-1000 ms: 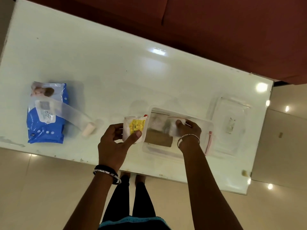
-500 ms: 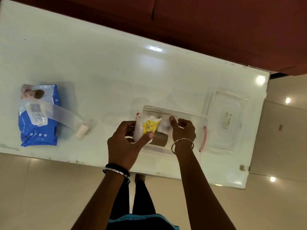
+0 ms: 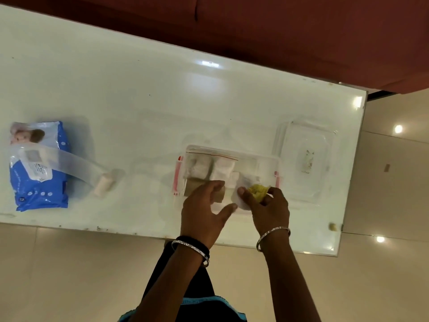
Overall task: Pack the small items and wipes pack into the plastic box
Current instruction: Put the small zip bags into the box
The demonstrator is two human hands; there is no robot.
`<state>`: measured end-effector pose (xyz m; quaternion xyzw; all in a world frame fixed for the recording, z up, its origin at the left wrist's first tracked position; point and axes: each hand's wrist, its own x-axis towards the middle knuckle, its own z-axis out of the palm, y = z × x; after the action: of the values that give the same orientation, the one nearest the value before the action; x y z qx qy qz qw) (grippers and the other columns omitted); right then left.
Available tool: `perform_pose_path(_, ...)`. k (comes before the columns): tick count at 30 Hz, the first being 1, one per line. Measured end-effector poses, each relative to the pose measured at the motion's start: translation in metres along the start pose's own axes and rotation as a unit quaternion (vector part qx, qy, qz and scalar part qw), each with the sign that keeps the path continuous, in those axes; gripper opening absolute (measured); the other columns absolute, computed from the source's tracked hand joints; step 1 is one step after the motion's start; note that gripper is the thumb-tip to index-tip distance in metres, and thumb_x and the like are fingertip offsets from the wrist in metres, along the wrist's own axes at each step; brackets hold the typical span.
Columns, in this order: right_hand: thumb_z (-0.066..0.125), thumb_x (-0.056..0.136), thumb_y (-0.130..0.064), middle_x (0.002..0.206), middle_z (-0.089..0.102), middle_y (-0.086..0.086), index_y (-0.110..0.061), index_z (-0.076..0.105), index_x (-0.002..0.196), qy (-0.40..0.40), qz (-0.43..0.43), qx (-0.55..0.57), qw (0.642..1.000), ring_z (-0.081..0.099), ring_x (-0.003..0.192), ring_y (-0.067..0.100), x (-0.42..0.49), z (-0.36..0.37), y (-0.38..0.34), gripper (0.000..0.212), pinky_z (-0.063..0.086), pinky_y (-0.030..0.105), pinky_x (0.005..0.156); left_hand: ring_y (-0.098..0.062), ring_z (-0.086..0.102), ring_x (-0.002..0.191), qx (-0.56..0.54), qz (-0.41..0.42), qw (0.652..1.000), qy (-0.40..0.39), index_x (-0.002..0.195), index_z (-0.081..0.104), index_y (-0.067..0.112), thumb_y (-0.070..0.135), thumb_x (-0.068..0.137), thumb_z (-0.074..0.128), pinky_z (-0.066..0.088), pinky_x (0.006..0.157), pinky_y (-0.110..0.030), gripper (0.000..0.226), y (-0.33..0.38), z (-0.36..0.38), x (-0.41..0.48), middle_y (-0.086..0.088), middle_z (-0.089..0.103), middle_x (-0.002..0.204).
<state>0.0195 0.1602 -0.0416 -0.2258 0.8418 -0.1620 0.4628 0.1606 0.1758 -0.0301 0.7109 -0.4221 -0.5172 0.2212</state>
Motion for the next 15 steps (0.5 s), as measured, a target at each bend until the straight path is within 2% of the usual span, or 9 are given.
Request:
perform_pose_path(1,0.086,0.065,-0.048,0.078,0.073,-0.008,-0.015,0.063,0.103,0.019,-0.006,-0.033,0.999,0.069,0.071,0.010,0.006,-0.003,0.000,0.055,0.049,0.019,0.061,-0.009,0.064,0.093,0.016,0.005,0.999,0.031,0.113,0.065,0.020,0.026,0.073,0.080,0.055,0.084,-0.029,0.044,-0.004,-0.003,0.000,0.007,0.068,0.107)
perform_pose_path(3,0.083,0.069,-0.050,0.083,0.072,-0.004,-0.015,0.066,0.099,0.025,-0.023,-0.075,0.997,0.067,0.073,0.013,0.015,-0.004,-0.001,0.049,0.043,0.015,0.059,-0.018,0.063,0.092,0.070,0.008,0.992,0.104,0.108,0.065,0.019,0.021,0.077,0.075,0.053,0.081,-0.034,0.032,-0.012,-0.011,0.000,0.003,0.068,0.103)
perform_pose_path(5,0.081,0.072,-0.050,0.085,0.068,-0.003,-0.015,0.067,0.097,0.017,-0.053,-0.134,0.989,0.066,0.079,0.020,0.021,0.001,-0.002,0.045,0.043,0.019,0.061,-0.024,0.059,0.095,0.124,-0.009,0.978,0.168,0.108,0.063,0.021,0.017,0.076,0.073,0.042,0.082,-0.025,0.033,-0.022,-0.020,0.002,0.000,0.063,0.105)
perform_pose_path(7,0.079,0.075,-0.049,0.090,0.068,0.002,-0.013,0.065,0.101,0.012,-0.059,-0.179,0.982,0.066,0.088,0.027,0.025,0.009,-0.001,0.046,0.048,0.027,0.071,-0.027,0.057,0.098,0.158,-0.022,0.967,0.197,0.113,0.061,0.020,0.015,0.075,0.073,0.031,0.087,-0.019,0.041,-0.032,-0.029,0.004,-0.005,0.057,0.112)
perform_pose_path(9,0.077,0.078,-0.047,0.102,0.069,0.009,-0.012,0.060,0.111,-0.002,-0.041,-0.200,0.979,0.065,0.097,0.033,0.028,0.016,0.002,0.051,0.052,0.035,0.082,-0.026,0.057,0.098,0.150,-0.016,0.969,0.195,0.118,0.058,0.020,0.011,0.075,0.073,0.040,0.091,-0.027,0.047,-0.040,-0.034,0.007,-0.005,0.053,0.116)
perform_pose_path(10,0.077,0.079,-0.046,0.108,0.068,0.011,-0.011,0.057,0.117,-0.010,-0.032,-0.209,0.977,0.065,0.101,0.035,0.030,0.019,0.004,0.055,0.051,0.037,0.085,-0.022,0.058,0.095,0.128,-0.011,0.973,0.190,0.119,0.057,0.022,0.008,0.075,0.072,0.048,0.087,-0.032,0.048,-0.042,-0.036,0.008,-0.002,0.053,0.115)
perform_pose_path(12,0.075,0.081,-0.043,0.116,0.066,0.015,-0.011,0.047,0.126,-0.018,-0.015,-0.225,0.974,0.064,0.107,0.037,0.032,0.025,0.006,0.062,0.050,0.038,0.090,-0.013,0.060,0.087,0.092,-0.001,0.978,0.185,0.119,0.054,0.025,0.004,0.078,0.069,0.056,0.071,-0.028,0.048,-0.043,-0.037,0.008,0.003,0.055,0.108)
perform_pose_path(15,0.075,0.083,-0.038,0.120,0.064,0.018,-0.008,0.038,0.126,-0.007,-0.012,-0.231,0.973,0.063,0.109,0.040,0.031,0.035,0.008,0.064,0.048,0.039,0.090,-0.008,0.061,0.082,0.068,0.001,0.979,0.190,0.117,0.053,0.028,0.003,0.080,0.068,0.055,0.064,-0.021,0.047,-0.046,-0.037,0.009,0.006,0.059,0.098)
